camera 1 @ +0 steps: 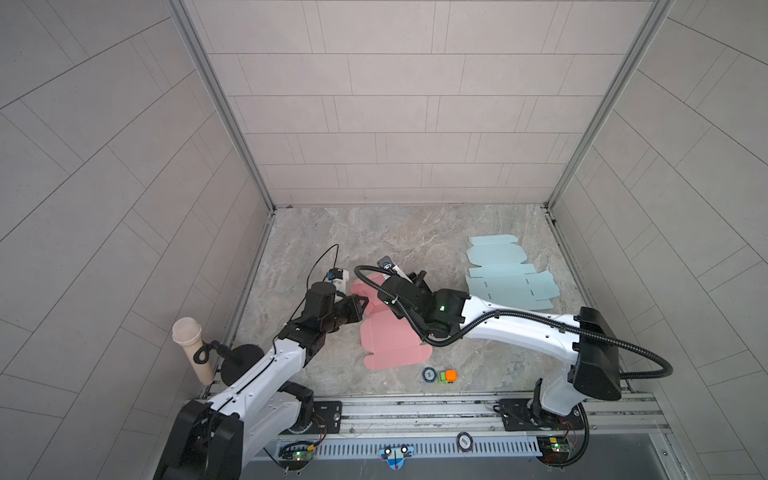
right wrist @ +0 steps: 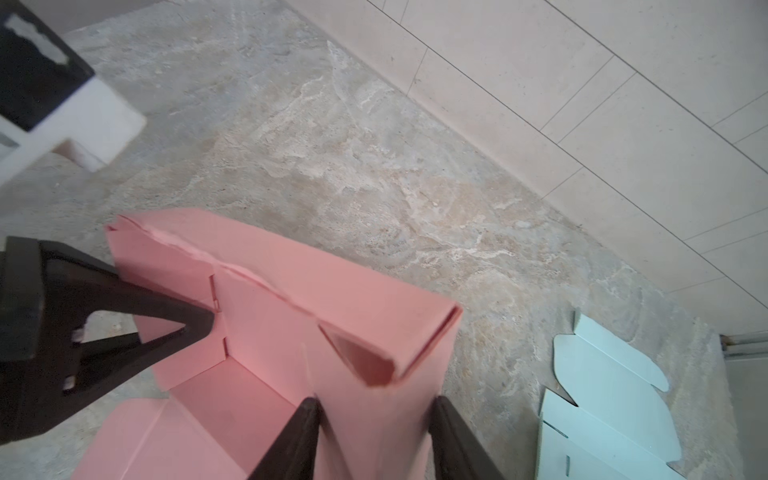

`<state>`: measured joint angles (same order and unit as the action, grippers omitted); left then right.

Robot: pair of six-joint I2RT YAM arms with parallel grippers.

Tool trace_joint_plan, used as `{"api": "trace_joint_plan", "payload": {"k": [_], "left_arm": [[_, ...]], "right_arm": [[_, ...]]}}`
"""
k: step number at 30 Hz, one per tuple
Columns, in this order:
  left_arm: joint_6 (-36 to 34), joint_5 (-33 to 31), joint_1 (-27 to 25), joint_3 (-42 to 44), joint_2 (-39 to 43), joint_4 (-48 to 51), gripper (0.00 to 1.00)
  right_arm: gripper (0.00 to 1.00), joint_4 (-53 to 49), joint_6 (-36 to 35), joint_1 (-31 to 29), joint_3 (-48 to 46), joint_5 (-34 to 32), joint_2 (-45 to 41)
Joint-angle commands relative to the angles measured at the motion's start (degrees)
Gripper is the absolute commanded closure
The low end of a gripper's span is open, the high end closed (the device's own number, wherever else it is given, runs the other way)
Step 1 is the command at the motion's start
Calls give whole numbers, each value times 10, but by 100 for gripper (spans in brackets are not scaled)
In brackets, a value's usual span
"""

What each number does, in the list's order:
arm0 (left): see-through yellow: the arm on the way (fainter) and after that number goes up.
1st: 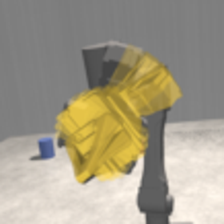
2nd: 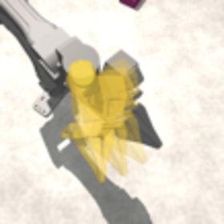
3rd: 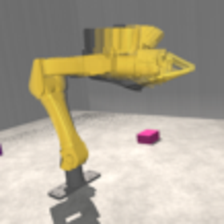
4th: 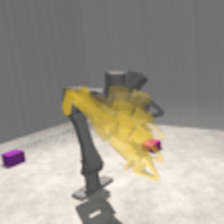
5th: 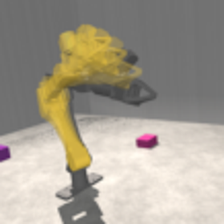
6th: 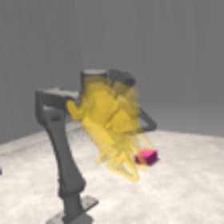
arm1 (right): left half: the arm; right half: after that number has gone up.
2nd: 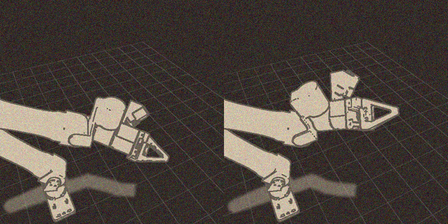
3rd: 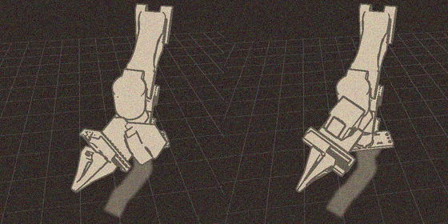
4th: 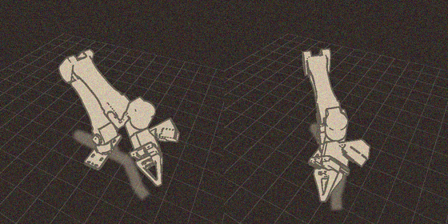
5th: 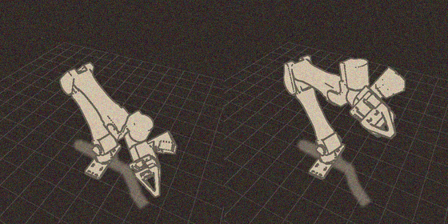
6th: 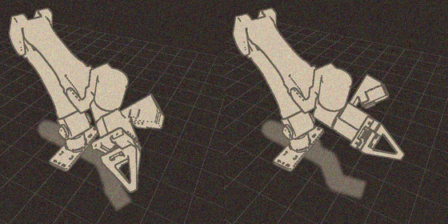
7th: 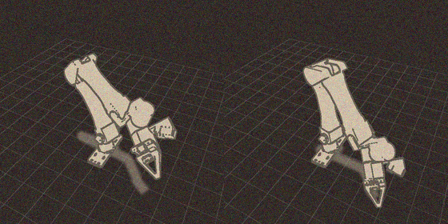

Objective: Fold the paper box

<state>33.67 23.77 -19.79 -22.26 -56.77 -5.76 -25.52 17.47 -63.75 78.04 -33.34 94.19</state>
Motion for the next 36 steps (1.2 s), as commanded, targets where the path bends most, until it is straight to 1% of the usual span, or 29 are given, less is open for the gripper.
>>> {"api": "trace_joint_plan", "payload": {"k": [1,8,11,17,24,32,34,36], "left_arm": [[1,12,-14,-22,-8,-30,100],[5,8,-34,-30,-29,-44,100],[10,4,-41,-31,-29,-48,100],[13,-4,-45,-29,-10,-39,100],[16,-18,-68,-39,15,-16,100],[25,-27,-84,-40,45,-6,100],[30,-31,-85,-38,56,-3,100],[32,-37,-85,-39,66,1,100]], "right_arm": [[58,-10,18,-3,6,-64,8],[68,-13,13,0,26,-105,47],[68,-33,12,1,44,-132,70],[69,-48,7,5,48,-170,81],[70,-66,4,11,60,-196,95],[85,-71,3,12,72,-219,106],[87,-71,4,12,72,-226,106],[87,-71,3,12,73,-232,107]]}}
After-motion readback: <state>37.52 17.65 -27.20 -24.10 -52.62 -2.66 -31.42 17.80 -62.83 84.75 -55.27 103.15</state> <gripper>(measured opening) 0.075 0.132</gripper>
